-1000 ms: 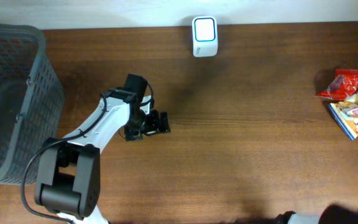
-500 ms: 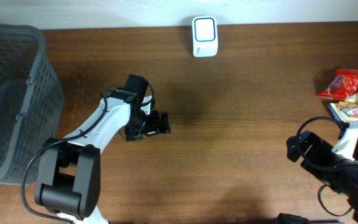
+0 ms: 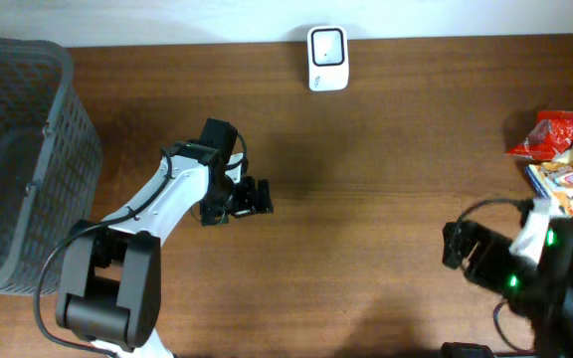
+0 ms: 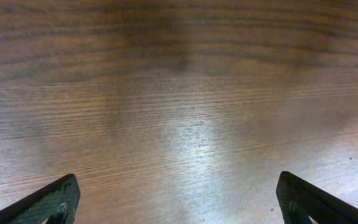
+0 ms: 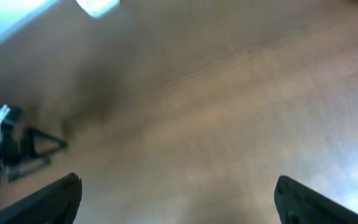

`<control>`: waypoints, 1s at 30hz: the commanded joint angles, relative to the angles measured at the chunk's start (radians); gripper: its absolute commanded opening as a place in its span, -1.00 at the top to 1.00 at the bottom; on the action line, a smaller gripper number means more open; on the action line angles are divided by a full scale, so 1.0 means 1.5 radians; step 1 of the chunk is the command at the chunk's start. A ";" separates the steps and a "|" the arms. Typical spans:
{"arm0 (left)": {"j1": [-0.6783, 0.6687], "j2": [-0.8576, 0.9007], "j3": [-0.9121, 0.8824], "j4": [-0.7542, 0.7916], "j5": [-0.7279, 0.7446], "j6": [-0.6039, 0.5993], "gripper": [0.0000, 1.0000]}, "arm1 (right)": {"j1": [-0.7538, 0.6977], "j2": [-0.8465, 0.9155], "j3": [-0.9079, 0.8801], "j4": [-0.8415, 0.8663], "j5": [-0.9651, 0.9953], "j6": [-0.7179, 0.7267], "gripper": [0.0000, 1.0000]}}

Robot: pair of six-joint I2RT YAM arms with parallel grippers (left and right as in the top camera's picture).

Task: Scan the item barcode

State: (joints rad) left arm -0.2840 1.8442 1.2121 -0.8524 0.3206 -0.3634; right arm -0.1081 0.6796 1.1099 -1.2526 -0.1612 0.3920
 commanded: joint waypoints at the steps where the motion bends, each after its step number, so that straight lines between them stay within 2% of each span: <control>1: -0.003 0.002 -0.001 0.000 -0.003 -0.007 -0.99 | 0.007 -0.131 -0.116 0.070 0.018 -0.002 -0.97; 8: -0.003 0.002 -0.001 0.000 -0.003 -0.007 -0.98 | 0.020 -0.347 -0.371 0.315 0.008 -0.002 -0.97; 12: -0.003 0.002 -0.001 0.000 -0.003 -0.007 -0.98 | 0.058 -0.438 -0.499 0.477 0.008 -0.050 -0.97; 22: -0.003 0.002 -0.001 0.000 -0.003 -0.007 -0.99 | 0.063 -0.451 -0.686 0.811 0.028 -0.102 -0.97; 26: -0.003 0.002 -0.001 0.000 -0.003 -0.007 -0.98 | 0.063 -0.451 -0.733 0.885 0.028 -0.112 -0.97; 30: -0.003 0.002 -0.001 0.000 -0.003 -0.007 -0.98 | 0.063 -0.451 -0.736 0.879 0.047 -0.120 -0.97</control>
State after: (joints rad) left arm -0.2840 1.8442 1.2121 -0.8516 0.3206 -0.3634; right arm -0.0223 0.0120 0.0166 0.0673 -0.1272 0.2302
